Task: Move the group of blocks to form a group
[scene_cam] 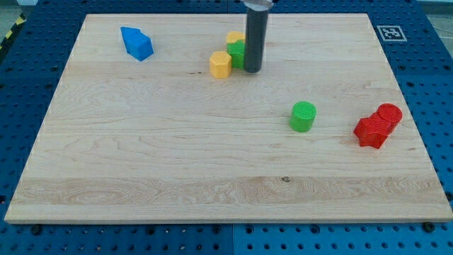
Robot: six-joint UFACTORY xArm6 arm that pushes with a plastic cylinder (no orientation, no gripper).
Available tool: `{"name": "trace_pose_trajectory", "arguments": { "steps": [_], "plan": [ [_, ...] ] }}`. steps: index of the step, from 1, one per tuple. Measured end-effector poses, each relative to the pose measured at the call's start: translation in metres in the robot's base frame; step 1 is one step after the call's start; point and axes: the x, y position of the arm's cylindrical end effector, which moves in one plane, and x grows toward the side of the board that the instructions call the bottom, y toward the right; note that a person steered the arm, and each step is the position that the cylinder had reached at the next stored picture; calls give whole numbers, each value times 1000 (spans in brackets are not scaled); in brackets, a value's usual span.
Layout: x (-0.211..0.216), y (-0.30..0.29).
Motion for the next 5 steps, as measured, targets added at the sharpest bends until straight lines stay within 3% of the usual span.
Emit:
{"name": "trace_pose_trajectory", "arguments": {
  "steps": [3,5],
  "plan": [
    [-57,-68],
    [-46,-22]
  ]
}}
